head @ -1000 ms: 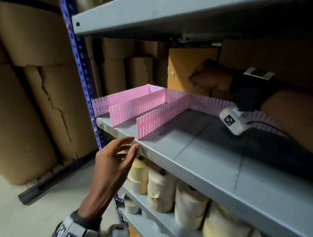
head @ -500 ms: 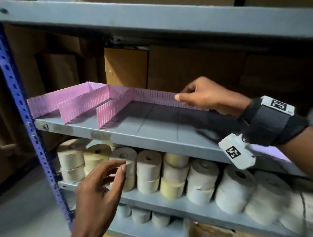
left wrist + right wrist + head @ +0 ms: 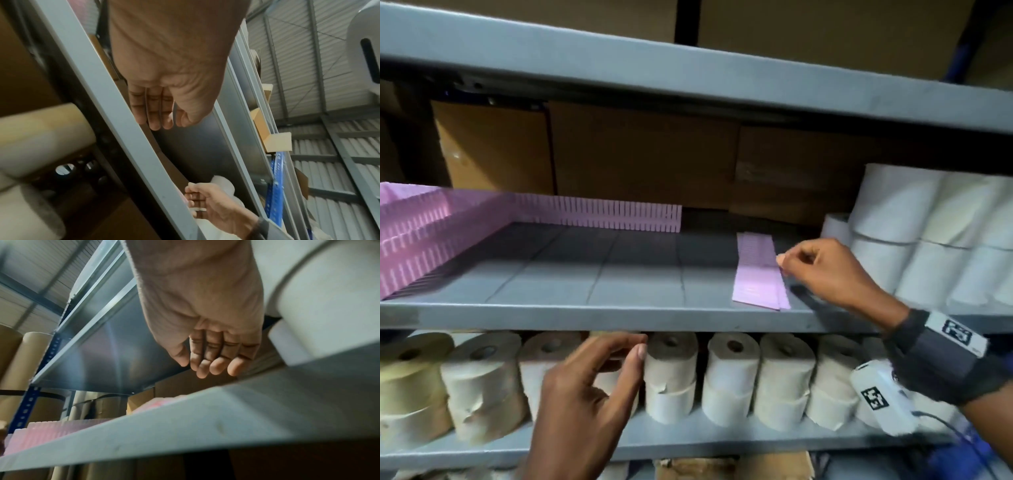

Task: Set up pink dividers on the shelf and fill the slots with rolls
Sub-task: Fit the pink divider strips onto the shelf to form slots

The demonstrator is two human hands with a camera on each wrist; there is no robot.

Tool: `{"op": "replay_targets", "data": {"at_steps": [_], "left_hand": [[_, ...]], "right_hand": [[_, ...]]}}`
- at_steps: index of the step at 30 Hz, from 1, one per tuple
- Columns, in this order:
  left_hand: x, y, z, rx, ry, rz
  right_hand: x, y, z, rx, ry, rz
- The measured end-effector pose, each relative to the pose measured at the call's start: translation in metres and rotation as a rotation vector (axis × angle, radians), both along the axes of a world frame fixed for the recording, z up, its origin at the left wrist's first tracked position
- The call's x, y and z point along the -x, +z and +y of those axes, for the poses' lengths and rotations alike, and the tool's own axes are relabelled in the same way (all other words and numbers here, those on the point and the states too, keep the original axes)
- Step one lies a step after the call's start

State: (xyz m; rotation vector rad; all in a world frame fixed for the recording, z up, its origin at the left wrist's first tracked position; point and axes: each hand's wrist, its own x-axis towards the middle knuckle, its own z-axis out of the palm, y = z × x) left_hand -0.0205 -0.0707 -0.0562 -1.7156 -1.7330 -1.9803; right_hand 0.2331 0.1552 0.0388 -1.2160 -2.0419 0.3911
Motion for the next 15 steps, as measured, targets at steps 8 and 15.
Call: {"op": "replay_targets", "data": {"at_steps": [8, 15], "left_hand": [[-0.065, 0.036, 0.099, 0.202, -0.089, 0.459], [-0.078, 0.027, 0.133, 0.334, -0.064, 0.622]], "right_hand": [[-0.024, -0.038, 0.054, 0.002, 0.070, 0.031], [-0.024, -0.057, 0.071, -0.019, 0.155, -0.030]]}}
